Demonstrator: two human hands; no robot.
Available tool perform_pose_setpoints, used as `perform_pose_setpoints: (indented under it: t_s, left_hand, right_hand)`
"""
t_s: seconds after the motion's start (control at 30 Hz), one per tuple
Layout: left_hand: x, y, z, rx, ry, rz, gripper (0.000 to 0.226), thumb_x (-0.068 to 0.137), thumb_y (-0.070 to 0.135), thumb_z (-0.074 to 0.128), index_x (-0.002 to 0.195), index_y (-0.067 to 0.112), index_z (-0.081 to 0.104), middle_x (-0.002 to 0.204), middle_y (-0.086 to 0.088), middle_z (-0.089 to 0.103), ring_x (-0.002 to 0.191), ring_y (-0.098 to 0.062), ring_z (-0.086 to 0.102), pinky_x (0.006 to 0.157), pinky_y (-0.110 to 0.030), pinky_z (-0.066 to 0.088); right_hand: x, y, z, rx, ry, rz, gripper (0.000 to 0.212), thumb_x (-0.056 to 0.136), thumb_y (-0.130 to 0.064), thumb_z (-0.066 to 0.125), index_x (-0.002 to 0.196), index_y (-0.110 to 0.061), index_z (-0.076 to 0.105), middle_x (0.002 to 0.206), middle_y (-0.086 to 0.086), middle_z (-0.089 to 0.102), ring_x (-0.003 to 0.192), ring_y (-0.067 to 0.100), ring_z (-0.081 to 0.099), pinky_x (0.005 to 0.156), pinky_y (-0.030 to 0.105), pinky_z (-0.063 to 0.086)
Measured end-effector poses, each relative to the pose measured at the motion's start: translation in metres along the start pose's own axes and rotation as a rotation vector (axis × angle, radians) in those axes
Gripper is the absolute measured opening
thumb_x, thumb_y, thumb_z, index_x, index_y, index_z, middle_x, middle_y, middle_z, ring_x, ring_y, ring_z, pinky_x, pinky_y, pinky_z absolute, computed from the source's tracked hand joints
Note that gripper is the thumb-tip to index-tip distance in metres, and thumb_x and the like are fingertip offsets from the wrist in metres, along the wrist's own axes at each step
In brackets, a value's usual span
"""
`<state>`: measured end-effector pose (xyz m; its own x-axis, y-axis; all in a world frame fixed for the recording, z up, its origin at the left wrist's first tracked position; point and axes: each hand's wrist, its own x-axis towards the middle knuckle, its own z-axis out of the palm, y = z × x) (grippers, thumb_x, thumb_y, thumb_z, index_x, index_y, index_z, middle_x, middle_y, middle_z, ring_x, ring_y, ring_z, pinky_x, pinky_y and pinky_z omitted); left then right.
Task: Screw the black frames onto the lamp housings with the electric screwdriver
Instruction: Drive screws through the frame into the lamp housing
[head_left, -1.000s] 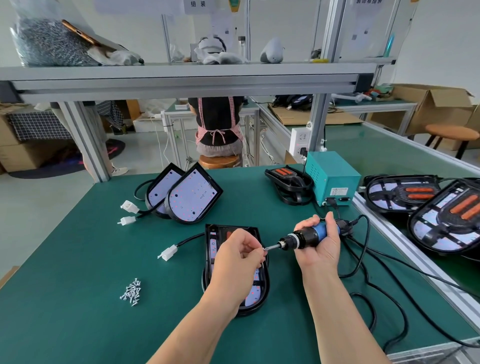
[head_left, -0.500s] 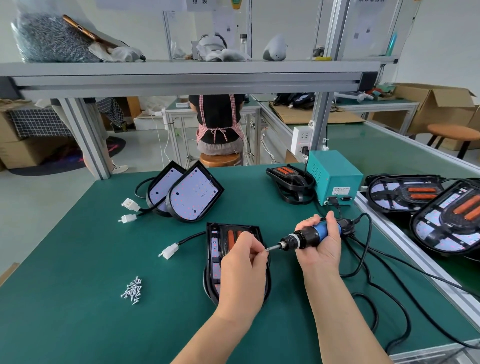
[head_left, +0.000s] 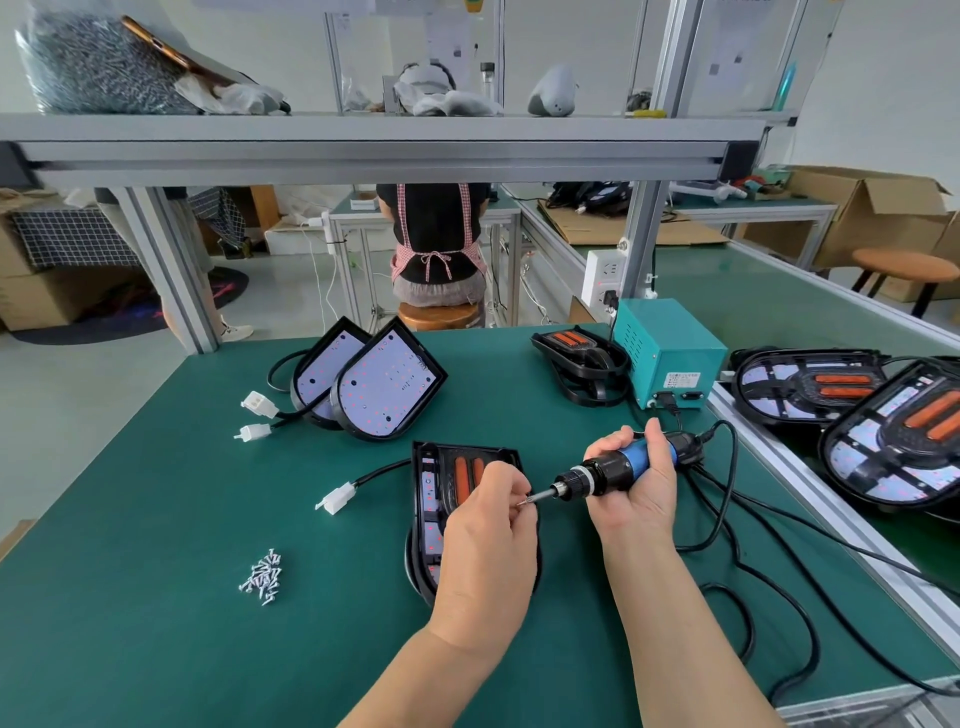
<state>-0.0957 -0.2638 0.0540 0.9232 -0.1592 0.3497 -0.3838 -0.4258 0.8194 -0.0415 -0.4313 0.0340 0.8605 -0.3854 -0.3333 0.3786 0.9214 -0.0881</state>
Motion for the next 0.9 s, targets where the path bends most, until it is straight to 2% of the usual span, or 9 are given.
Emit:
perform_pose_setpoints:
  t_s: [0.13, 0.23, 0.3, 0.33, 0.43, 0.53, 0.63, 0.8, 0.9]
  left_hand:
    - [-0.002, -0.003, -0.008, 0.026, -0.031, -0.037, 0.036, 0.086, 0.018, 0.072, 0.105, 0.032, 0.046, 0.091, 0.017, 0.057, 0.087, 0.001, 0.053, 0.076, -0.012, 0.043]
    - [0.007, -0.014, -0.026, 0.119, 0.168, 0.010, 0.041, 0.079, 0.034, 0.077, 0.108, 0.032, 0.048, 0.100, 0.017, 0.050, 0.100, -0.007, 0.048, 0.087, -0.020, 0.040]
    - [0.019, -0.027, -0.041, 0.108, 0.263, -0.154, 0.047, 0.080, 0.042, 0.074, 0.114, 0.022, 0.050, 0.108, 0.009, 0.047, 0.108, -0.018, 0.048, 0.095, -0.032, 0.040]
    - [0.026, -0.034, -0.047, 0.077, 0.255, -0.269, 0.051, 0.080, 0.046, 0.074, 0.116, 0.021, 0.049, 0.110, 0.006, 0.046, 0.109, -0.021, 0.049, 0.094, -0.034, 0.041]
    - [0.038, -0.049, -0.057, -0.021, 0.030, -0.519, 0.070, 0.074, 0.058, 0.078, 0.123, 0.019, 0.047, 0.110, 0.003, 0.056, 0.103, -0.018, 0.057, 0.083, -0.032, 0.046]
    - [0.040, -0.057, -0.056, 0.011, -0.166, -0.529, 0.073, 0.066, 0.056, 0.083, 0.120, 0.024, 0.047, 0.115, 0.004, 0.064, 0.108, -0.018, 0.061, 0.096, -0.038, 0.050]
    - [0.042, -0.056, -0.059, -0.008, -0.241, -0.518, 0.074, 0.056, 0.059, 0.081, 0.114, 0.026, 0.047, 0.111, 0.008, 0.066, 0.106, -0.017, 0.064, 0.099, -0.042, 0.051]
    - [0.044, -0.048, -0.054, 0.183, -0.321, -0.523, 0.093, 0.052, 0.077, 0.064, 0.124, 0.020, 0.049, 0.117, 0.004, 0.064, 0.111, -0.022, 0.061, 0.100, -0.043, 0.049]
    - [0.046, -0.050, -0.053, 0.079, -0.363, -0.530, 0.097, 0.046, 0.078, 0.067, 0.125, 0.021, 0.056, 0.120, 0.004, 0.068, 0.112, -0.021, 0.064, 0.101, -0.044, 0.049]
  right_hand:
    - [-0.001, -0.001, 0.001, 0.011, -0.002, 0.008, 0.031, 0.089, -0.026, 0.076, 0.103, -0.011, 0.053, 0.079, 0.000, 0.059, 0.055, 0.010, 0.059, 0.051, 0.021, 0.053]
    - [-0.001, -0.005, 0.002, 0.051, 0.000, -0.004, 0.027, 0.089, -0.022, 0.076, 0.101, -0.011, 0.054, 0.078, 0.001, 0.060, 0.055, 0.011, 0.060, 0.052, 0.021, 0.053]
    - [-0.002, -0.005, 0.001, 0.018, 0.001, -0.017, 0.025, 0.089, -0.022, 0.075, 0.097, -0.011, 0.055, 0.075, 0.001, 0.060, 0.055, 0.011, 0.059, 0.052, 0.020, 0.053]
    - [-0.003, -0.003, 0.001, -0.008, -0.001, -0.018, 0.025, 0.088, -0.022, 0.076, 0.097, -0.011, 0.055, 0.076, 0.001, 0.060, 0.055, 0.010, 0.058, 0.052, 0.020, 0.052]
    - [-0.003, 0.001, 0.001, -0.086, -0.026, -0.021, 0.030, 0.087, -0.022, 0.075, 0.106, -0.011, 0.054, 0.083, -0.001, 0.058, 0.055, 0.008, 0.057, 0.051, 0.018, 0.051]
    - [-0.003, 0.003, 0.003, -0.159, -0.076, -0.016, 0.037, 0.091, -0.026, 0.071, 0.116, -0.012, 0.048, 0.079, -0.002, 0.056, 0.057, 0.006, 0.055, 0.055, 0.016, 0.050]
    - [-0.008, 0.003, 0.008, -0.219, -0.134, -0.008, 0.034, 0.087, -0.027, 0.072, 0.108, -0.011, 0.052, 0.072, -0.003, 0.054, 0.054, 0.005, 0.055, 0.052, 0.017, 0.050]
    - [-0.022, -0.003, 0.026, -0.386, -0.216, -0.090, 0.027, 0.082, -0.028, 0.073, 0.095, -0.011, 0.056, 0.067, -0.003, 0.052, 0.051, 0.005, 0.050, 0.049, 0.016, 0.047]
    - [-0.032, -0.005, 0.043, -0.544, -0.278, -0.206, 0.025, 0.081, -0.028, 0.073, 0.092, -0.012, 0.057, 0.066, -0.002, 0.053, 0.051, 0.006, 0.049, 0.048, 0.018, 0.046]
